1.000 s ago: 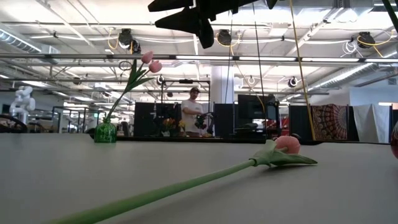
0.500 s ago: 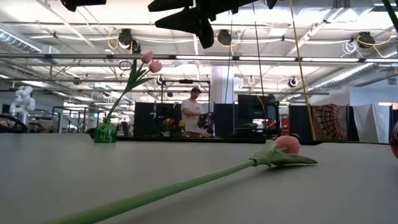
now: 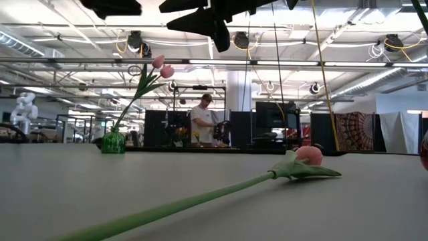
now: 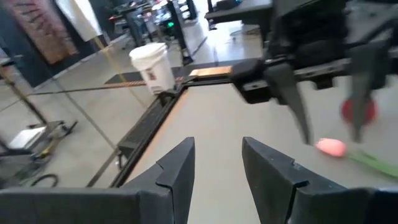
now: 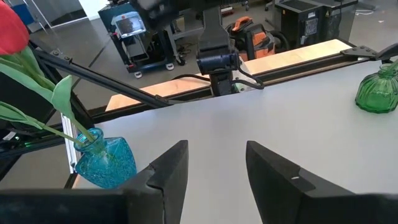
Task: Sort flowers into vase by color
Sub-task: Put the pink flower into the green vase
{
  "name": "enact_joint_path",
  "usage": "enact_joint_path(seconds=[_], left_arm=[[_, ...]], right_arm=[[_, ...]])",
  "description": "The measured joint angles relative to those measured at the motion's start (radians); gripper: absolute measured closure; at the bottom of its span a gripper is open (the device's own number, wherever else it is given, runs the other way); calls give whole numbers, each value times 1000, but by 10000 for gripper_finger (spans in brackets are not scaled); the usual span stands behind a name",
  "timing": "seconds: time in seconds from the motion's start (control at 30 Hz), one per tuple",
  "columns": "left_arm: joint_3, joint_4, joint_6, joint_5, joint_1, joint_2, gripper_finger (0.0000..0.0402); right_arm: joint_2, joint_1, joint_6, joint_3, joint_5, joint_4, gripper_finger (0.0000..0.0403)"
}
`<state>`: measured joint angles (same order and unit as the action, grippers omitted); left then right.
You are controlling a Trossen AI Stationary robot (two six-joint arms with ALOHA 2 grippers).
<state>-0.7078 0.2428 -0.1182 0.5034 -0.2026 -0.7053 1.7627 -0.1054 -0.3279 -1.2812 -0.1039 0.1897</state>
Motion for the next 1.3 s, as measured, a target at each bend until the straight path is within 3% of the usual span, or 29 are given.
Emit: enact_joint_path(seconds=[0.13,0.5,0.87,1.3], left_arm=[[0,-43,-1,-21,74,-68,260],[0,-170,134,-266,201,-332,260],[0,-227,257,-322,180,-556,260],[0,-227,323,-323,141,-617,260]], right_arm=[[0,0,0,0,0,0,250],[0,0,0,0,0,0,250],[0,0,0,0,0,0,250],[0,0,0,0,0,0,250]])
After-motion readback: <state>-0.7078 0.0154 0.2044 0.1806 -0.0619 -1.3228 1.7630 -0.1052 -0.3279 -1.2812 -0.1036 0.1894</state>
